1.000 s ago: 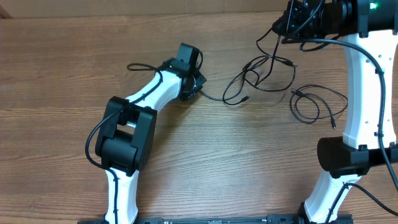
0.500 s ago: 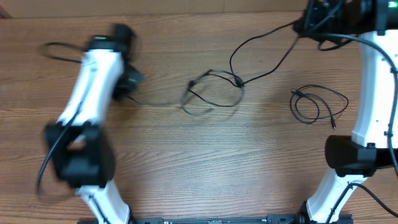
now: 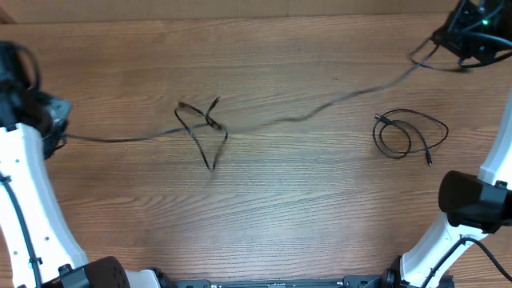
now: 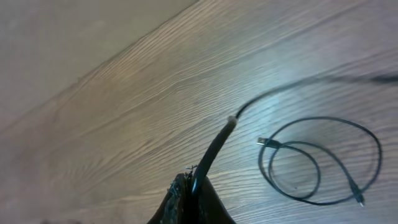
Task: Untangle cables
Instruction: 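Pull the left gripper far left, stretching the cable across the table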
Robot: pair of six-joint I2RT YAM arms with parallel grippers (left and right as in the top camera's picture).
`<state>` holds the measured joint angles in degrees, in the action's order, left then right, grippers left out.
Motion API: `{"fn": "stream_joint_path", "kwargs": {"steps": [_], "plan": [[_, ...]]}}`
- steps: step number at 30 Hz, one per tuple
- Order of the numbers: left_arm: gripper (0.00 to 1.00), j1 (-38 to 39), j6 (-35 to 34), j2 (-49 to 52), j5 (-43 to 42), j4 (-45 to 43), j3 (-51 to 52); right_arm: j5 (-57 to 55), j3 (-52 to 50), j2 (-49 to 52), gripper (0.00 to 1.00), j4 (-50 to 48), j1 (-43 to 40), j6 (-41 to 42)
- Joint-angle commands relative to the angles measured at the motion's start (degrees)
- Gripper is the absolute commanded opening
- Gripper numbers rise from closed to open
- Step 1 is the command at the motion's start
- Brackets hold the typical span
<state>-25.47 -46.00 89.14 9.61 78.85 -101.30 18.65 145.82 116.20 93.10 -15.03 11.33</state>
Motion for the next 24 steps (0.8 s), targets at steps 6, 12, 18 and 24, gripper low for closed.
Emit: {"fn": "stream_joint_path", "kwargs": {"steps": [6, 12, 18, 24], "plan": [[0.04, -2.27, 4.94, -0.55, -1.01, -1.57, 2.75, -9.88, -0.33, -0.98, 0.04, -1.46, -1.18, 4.55], [0.04, -2.25, 4.92, -0.39, -0.61, -2.14, 5.07, -27.04, -0.37, -0.44, 0.04, 0.15, -1.18, 14.01], [0.04, -2.32, 4.92, -0.39, 0.17, -3.34, 7.80, -42.10, -0.39, 1.33, 0.04, 2.16, -1.18, 21.05], [0.04, -4.46, 4.90, -0.39, 4.26, -3.48, 7.89, -51.56, -0.37, 4.20, 0.04, 2.62, -1.51, 24.50]]}}
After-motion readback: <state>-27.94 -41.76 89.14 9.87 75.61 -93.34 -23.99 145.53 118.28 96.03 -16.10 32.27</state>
